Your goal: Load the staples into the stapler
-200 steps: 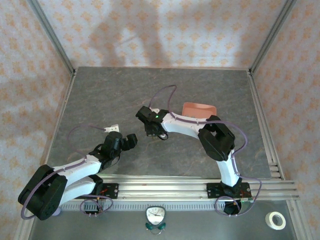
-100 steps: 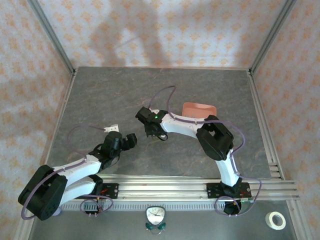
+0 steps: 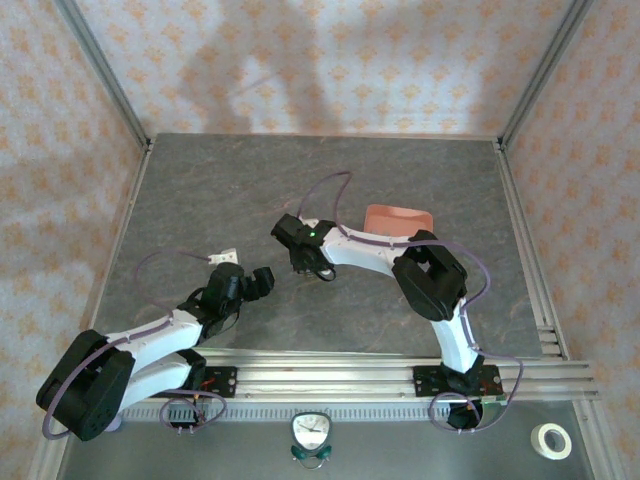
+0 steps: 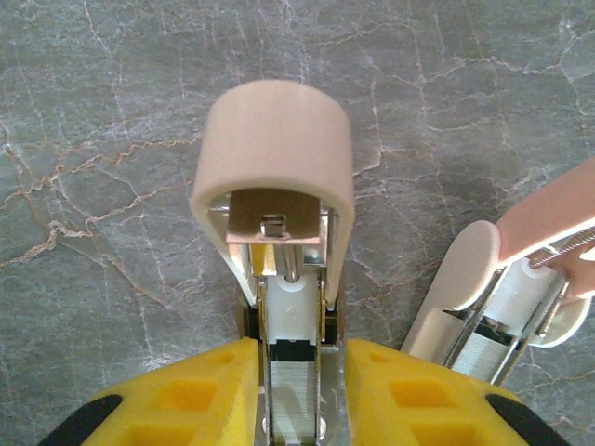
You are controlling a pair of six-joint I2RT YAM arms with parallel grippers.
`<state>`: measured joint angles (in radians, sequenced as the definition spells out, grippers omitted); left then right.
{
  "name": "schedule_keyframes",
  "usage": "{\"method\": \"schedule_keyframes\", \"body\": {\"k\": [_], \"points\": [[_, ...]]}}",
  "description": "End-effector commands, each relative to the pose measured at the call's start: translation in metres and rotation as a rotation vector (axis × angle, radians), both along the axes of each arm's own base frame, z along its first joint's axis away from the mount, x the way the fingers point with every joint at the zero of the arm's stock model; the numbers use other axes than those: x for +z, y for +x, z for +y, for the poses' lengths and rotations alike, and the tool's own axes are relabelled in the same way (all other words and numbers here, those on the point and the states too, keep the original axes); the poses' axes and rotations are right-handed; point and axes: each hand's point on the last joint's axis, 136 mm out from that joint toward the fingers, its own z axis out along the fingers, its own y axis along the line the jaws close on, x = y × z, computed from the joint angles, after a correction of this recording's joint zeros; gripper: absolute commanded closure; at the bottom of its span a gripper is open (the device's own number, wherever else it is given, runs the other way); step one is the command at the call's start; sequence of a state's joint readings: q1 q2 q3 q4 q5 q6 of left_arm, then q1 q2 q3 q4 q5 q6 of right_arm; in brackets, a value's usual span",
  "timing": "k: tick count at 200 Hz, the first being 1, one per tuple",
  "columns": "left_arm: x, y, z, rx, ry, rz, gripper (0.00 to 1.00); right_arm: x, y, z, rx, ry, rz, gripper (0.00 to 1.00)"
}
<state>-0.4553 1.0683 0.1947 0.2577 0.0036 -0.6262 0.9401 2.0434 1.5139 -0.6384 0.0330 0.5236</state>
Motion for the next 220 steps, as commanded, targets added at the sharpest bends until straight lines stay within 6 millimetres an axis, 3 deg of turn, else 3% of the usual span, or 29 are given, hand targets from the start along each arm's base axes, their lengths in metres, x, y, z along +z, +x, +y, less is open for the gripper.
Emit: {"method": "schedule_keyframes", "body": {"k": [1,46,77,114,144,220], "points": [[0.006,0.002,0.000,-0.018,0.016,-0.018,0.09,0.035,0.010,-0.001,-0.023,0.010,-0.079,0.69],[0.031,0.011,-0.010,-0.073,0.018,-0.065,0.10,0.080,0.011,-0.029,-0.094,0.075,-0.119,0.69],[0.051,0.020,-0.025,-0.144,0.000,-0.111,0.11,0.092,0.003,-0.059,-0.185,0.121,-0.075,0.69],[0.083,0.035,-0.052,-0.285,-0.004,-0.166,0.12,0.089,-0.014,-0.077,-0.279,0.256,-0.009,0.68],[0.097,0.048,-0.075,-0.392,0.002,-0.138,0.12,0.083,-0.026,-0.085,-0.330,0.322,0.004,0.68],[0.093,0.083,-0.121,-0.536,-0.076,0.013,0.14,0.090,-0.039,-0.107,-0.354,0.358,-0.051,0.66]]}}
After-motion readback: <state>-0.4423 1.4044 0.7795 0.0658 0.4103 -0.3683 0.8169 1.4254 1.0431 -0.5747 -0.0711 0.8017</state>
